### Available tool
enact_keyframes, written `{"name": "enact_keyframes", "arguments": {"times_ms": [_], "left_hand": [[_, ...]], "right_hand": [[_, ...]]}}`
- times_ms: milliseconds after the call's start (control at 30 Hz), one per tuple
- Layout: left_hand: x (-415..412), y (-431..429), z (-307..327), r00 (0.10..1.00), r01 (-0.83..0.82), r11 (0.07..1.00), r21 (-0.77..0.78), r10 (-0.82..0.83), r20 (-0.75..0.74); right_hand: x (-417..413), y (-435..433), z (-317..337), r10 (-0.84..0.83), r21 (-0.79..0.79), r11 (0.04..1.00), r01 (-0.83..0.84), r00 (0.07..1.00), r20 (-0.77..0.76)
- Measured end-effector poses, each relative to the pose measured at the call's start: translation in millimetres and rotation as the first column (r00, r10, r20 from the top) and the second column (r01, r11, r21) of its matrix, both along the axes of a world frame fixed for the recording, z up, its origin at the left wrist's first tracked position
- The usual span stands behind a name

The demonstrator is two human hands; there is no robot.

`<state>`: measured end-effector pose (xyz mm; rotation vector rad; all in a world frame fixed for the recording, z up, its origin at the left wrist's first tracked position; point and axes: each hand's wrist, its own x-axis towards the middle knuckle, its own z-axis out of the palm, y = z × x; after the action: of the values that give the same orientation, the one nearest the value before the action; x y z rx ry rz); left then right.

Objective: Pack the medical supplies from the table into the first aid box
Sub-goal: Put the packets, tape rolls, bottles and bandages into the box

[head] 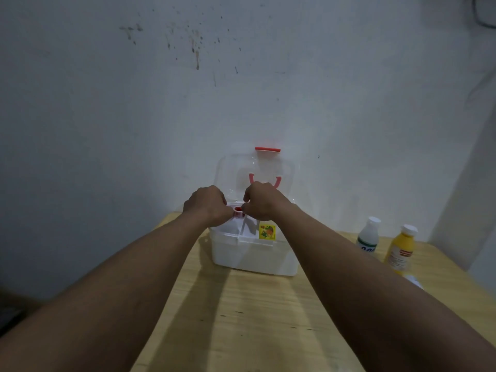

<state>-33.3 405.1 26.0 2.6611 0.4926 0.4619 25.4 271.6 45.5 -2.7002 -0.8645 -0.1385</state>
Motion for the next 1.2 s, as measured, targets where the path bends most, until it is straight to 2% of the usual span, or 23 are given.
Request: {"name": "enact_keyframes", "arguments": {"times_ms": [100,233,367,667,867,1000,1200], "left_hand": [[-4,-8,4,0.999,-0.022,0.999,0.034,0.021,0.033],[-18,-31,12,0.989,-0.039,0.983,0.177,0.013,0.149],[-36,-64,17,0.968,0.048,0.977,0.206,-0.097,0.233],[-78,-167,9,0.904,0.276,0.935,0.223,-0.331,0.27],[-85,-221,-15,0.879,0.373,0.895,0.244,-0.425,0.215],[-83,-240,-35,0.903,0.376,0.898,0.23,-0.411,0.125],[-71,-257,-58,0.936,0.35,0.93,0.112,-0.352,-0.002]], "right_hand": [[-3,-12,6,-0.015,-0.012,1.0,0.016,0.999,0.028],[-13,-40,15,-0.059,-0.032,0.998,0.062,0.995,0.081],[-34,-81,25,-0.119,-0.07,0.989,0.128,0.986,0.116],[-88,-192,30,-0.325,-0.08,0.939,0.334,0.939,0.113],[-113,-249,15,-0.427,-0.081,0.898,0.433,0.9,0.09],[-118,-271,-3,-0.46,-0.086,0.881,0.466,0.884,0.083],[-115,-278,-32,-0.458,-0.118,0.881,0.457,0.889,0.027]]}}
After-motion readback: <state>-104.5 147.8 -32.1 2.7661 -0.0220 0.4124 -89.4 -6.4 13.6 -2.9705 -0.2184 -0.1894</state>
